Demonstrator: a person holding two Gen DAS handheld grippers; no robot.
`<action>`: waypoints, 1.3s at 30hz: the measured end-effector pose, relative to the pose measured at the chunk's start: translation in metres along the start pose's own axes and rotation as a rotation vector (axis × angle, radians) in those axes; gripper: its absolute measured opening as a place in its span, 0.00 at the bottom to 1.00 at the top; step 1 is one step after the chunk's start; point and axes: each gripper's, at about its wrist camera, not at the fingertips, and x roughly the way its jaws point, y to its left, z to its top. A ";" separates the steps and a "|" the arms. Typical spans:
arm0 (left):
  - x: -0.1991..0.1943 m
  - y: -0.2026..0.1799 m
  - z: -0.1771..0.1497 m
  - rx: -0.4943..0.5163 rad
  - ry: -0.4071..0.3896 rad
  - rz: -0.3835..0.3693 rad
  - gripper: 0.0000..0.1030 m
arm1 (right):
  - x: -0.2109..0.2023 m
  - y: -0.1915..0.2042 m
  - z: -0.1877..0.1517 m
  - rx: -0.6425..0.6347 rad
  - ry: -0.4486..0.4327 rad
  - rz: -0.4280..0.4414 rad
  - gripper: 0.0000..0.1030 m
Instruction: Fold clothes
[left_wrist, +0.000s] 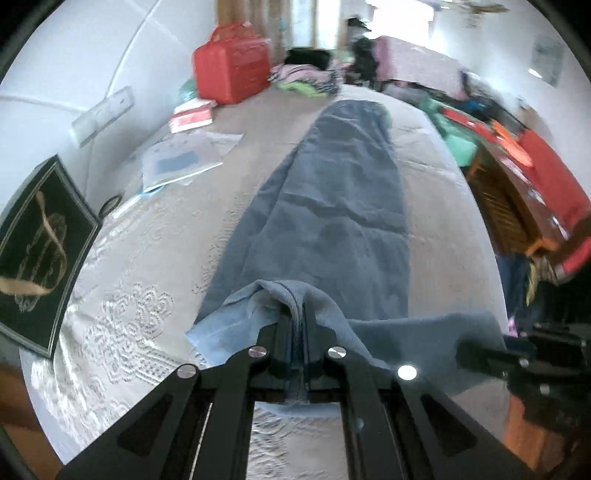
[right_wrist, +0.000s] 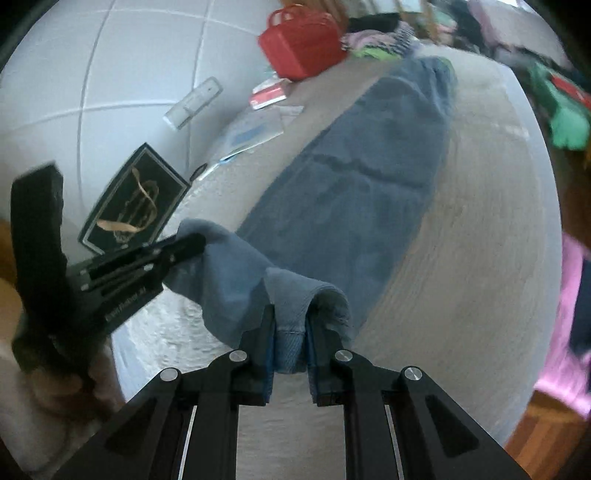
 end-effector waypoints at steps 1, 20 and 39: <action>0.000 -0.003 0.003 -0.012 0.002 0.007 0.04 | -0.002 -0.004 0.006 -0.011 0.005 0.011 0.14; 0.055 -0.058 0.082 -0.103 0.030 0.097 0.04 | 0.007 -0.094 0.104 -0.139 0.065 0.074 0.14; 0.162 -0.110 0.245 -0.042 0.058 0.109 0.04 | 0.044 -0.225 0.264 -0.039 0.076 0.095 0.14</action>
